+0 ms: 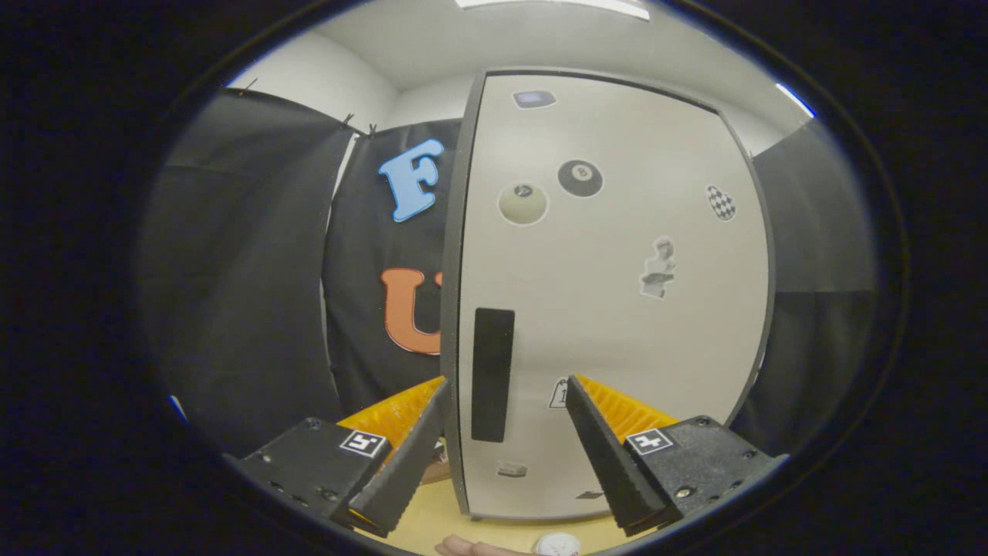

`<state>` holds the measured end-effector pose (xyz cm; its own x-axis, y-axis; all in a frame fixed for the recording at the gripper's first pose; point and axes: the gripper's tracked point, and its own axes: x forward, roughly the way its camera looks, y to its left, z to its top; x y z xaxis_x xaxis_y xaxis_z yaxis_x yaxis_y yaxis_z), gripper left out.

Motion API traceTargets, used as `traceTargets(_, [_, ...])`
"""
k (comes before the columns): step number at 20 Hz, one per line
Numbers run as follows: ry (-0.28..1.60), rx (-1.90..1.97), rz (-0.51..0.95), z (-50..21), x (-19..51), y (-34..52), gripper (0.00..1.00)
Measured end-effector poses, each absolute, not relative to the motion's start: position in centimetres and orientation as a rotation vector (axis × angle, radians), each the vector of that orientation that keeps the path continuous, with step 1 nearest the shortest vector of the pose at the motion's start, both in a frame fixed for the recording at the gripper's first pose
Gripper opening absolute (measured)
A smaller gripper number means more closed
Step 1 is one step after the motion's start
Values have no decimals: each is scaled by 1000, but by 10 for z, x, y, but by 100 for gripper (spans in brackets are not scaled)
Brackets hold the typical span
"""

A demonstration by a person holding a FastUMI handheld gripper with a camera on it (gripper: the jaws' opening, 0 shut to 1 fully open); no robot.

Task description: Open the shoe cabinet door, grab the shoes and put them into the shoe cabinet, then close the shoe cabinet door.

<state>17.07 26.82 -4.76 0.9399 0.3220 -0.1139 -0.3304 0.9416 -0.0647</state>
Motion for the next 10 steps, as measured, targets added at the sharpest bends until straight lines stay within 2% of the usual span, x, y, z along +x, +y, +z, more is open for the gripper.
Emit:
traceTargets(3, [104, -94, 303, -49, 190, 280, 96])
traceTargets(5, [106, -80, 284, -53, 199, 284, 92])
traceTargets(6, [125, -68, 287, -57, 203, 288, 79])
traceTargets(10, [207, -24, 270, -77, 218, 292, 57])
